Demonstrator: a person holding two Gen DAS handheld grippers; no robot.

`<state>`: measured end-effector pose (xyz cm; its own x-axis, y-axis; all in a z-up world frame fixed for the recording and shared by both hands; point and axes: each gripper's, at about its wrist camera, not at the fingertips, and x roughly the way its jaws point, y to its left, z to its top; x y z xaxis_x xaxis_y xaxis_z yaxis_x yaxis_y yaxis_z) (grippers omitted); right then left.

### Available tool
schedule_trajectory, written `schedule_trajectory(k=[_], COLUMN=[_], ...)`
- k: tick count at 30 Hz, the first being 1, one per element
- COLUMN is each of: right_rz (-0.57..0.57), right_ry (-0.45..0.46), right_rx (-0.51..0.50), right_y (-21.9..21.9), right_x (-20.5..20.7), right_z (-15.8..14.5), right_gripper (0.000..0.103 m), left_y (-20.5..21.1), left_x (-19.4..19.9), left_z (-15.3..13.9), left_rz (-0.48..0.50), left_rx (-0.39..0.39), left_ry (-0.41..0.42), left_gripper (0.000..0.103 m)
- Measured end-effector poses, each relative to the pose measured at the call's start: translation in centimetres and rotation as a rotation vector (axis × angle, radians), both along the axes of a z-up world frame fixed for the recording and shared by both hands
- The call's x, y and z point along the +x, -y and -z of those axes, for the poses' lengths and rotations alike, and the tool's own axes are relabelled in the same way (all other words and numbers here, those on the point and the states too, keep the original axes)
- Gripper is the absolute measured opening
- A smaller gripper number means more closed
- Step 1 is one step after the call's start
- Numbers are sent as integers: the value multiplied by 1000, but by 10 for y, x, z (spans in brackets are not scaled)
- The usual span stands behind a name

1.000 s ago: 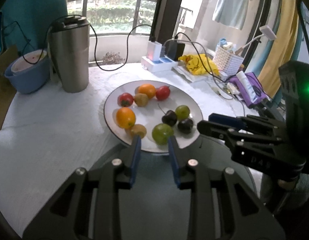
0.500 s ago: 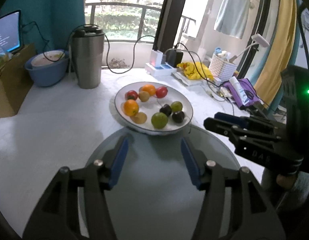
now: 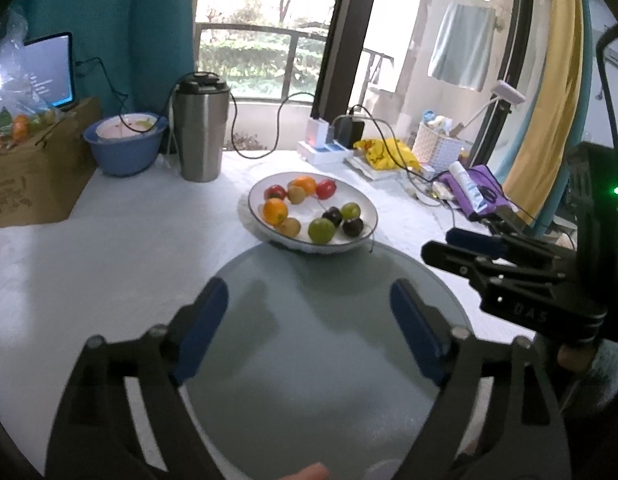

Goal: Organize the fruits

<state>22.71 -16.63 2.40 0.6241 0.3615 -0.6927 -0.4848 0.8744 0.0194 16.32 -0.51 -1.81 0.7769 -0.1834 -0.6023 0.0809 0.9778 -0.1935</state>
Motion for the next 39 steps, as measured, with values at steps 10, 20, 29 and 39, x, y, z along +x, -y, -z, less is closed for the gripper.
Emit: schedule_trajectory(k=[10, 20, 29, 39], right_rz=[14, 17, 36, 60], right_ry=[66, 148, 235, 312], right_rx=[-8, -2, 6, 15], right_y=[5, 7, 15, 23], right_x=[-35, -66, -90, -113], right_z=[-21, -46, -77, -109], right_gripper=[48, 85, 85, 85], left_y=[-1, 0, 0, -1], left_x=[-35, -66, -86, -104], left_z=[-18, -42, -64, -88], left_rz=[-31, -71, -110, -150], left_rx=[30, 84, 115, 136], left_ry=[60, 139, 192, 264], left_gripper=[96, 97, 97, 97])
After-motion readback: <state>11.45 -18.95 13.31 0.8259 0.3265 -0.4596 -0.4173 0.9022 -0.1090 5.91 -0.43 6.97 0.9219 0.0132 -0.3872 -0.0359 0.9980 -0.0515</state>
